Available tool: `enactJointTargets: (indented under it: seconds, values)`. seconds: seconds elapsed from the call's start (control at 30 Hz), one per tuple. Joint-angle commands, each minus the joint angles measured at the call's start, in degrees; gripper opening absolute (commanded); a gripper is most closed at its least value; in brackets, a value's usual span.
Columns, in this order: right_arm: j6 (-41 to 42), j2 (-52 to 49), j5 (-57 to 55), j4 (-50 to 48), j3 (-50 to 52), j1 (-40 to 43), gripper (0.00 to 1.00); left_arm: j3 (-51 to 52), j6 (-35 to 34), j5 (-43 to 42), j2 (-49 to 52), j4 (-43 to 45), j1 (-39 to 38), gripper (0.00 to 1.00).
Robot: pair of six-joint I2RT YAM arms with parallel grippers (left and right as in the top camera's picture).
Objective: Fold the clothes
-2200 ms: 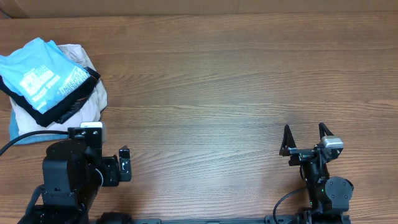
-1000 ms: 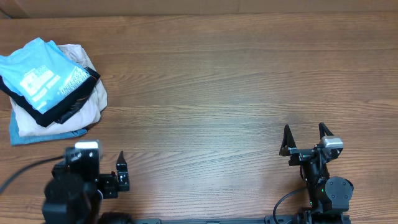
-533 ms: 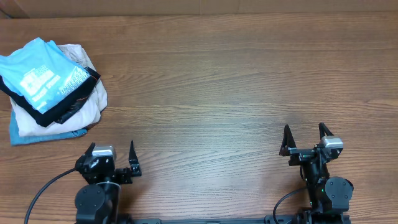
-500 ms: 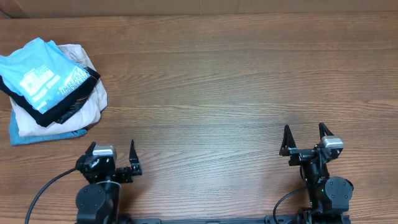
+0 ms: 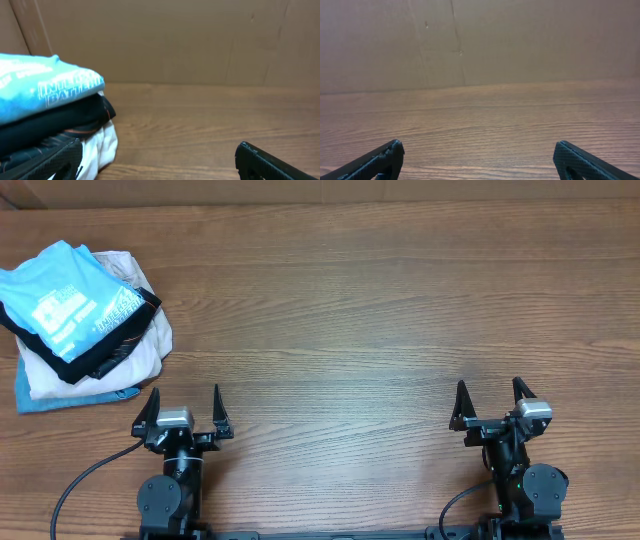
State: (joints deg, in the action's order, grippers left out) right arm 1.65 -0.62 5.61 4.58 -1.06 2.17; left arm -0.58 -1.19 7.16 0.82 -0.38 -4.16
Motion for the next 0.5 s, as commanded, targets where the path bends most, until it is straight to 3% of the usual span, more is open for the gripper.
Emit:
enactJointTargets:
  seconds: [0.0, 0.47]
  values:
    - [-0.17, 0.46, 0.04, -0.24, 0.59, 0.15, 1.0, 0.31, 1.18, 0.68, -0.63, -1.64, -0.2, 1.0]
    - [-0.15, 0.46, 0.07, -0.24, 0.59, 0.15, 1.0, 0.31, 1.03, -0.79, -0.63, -3.3, -0.2, 1.0]
